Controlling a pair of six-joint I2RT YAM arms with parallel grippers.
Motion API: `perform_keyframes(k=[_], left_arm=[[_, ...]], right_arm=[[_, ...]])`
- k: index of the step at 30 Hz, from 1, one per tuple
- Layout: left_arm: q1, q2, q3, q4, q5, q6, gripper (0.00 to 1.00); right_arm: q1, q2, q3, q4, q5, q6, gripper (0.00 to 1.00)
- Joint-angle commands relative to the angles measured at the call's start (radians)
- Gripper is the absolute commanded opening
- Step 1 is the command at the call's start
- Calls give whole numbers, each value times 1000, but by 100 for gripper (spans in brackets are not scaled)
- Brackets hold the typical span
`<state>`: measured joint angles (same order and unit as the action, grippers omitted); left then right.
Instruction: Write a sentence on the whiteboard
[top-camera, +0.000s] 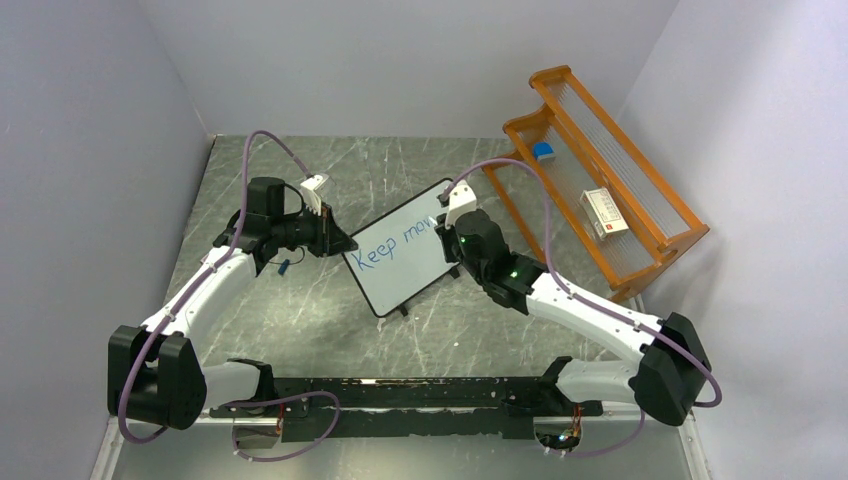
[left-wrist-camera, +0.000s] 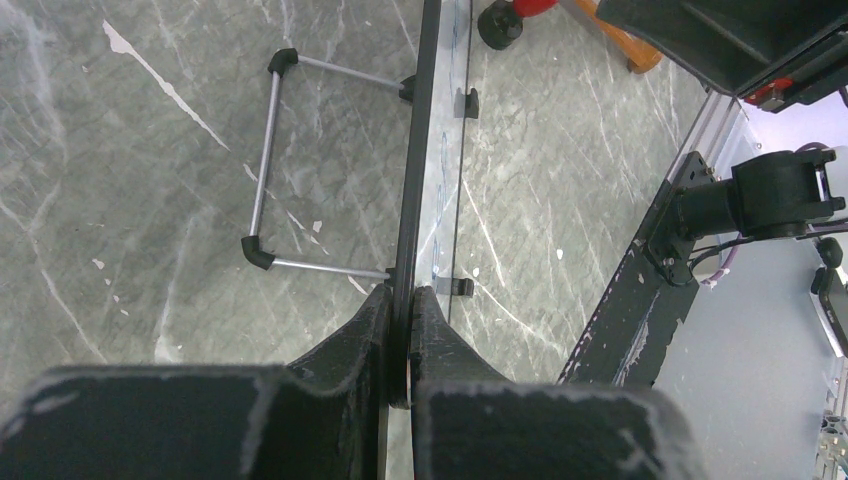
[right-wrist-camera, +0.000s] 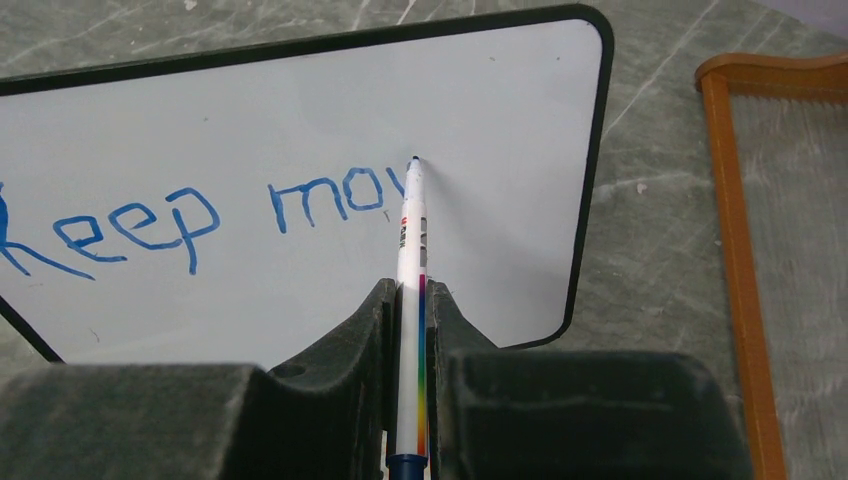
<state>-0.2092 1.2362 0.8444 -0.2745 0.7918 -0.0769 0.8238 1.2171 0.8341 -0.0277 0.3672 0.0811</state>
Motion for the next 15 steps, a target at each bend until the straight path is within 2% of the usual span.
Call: perform_keyframes(k=[1, 15], left_arm=[[-13, 35, -13, -81, -127, 60, 5], [-13, 38, -14, -78, -118, 62, 5]], right_arm=[[-10, -33, -1, 23, 29, -3, 0], [-20, 8, 5, 59, 0, -6, 0]])
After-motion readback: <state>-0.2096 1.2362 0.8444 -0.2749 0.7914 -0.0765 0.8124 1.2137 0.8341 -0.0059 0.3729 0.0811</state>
